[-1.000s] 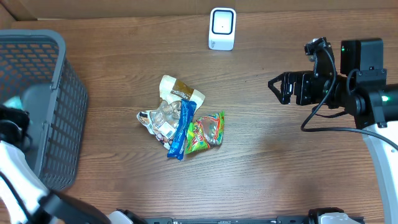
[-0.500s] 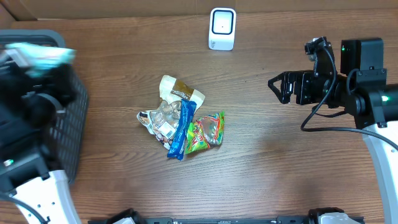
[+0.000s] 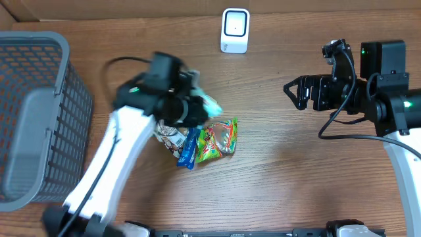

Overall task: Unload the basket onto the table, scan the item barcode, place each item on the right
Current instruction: 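Carry the Zappy tissue pack out and release it right of the items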

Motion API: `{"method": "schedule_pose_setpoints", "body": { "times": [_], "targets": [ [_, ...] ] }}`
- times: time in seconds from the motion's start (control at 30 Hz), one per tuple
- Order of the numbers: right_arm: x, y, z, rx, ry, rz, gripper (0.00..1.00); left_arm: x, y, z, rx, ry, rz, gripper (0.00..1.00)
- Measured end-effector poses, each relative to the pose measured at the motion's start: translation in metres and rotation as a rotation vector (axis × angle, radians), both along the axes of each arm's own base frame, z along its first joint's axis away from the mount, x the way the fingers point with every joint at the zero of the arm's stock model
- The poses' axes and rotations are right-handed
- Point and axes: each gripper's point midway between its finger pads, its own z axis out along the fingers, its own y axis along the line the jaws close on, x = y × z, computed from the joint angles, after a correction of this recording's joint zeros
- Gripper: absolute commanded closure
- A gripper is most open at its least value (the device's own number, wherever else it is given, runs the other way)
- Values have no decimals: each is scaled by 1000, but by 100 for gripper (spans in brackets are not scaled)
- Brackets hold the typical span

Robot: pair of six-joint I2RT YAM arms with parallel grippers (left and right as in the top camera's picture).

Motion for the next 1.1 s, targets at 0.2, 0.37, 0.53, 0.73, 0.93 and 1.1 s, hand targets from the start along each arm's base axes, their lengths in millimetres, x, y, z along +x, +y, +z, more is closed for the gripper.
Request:
{"method": "schedule_pose_setpoints", "body": {
  "times": [0.2, 0.37, 0.53, 0.73, 0.93, 1.1],
  "targets": [
    [-1, 0, -1, -1, 6, 0, 0, -8, -36, -25, -238, 135, -219, 96],
    [-2, 0, -1, -1, 9, -1, 0, -6, -32, -11, -510, 127, -310, 96],
    [-1, 0, -1, -1, 8, 0, 0, -6, -19, -5, -658, 120, -318, 96],
    [-2, 0, -1, -1, 9, 0, 0, 5, -11, -20, -714, 162, -267, 87],
    [-2, 0, -2, -1, 12, 0, 0, 11, -7, -27, -740, 229, -190, 54],
    [-2, 0, -2, -1, 12, -1, 0, 15, -8, -26, -748, 261, -151, 56]
  ]
}}
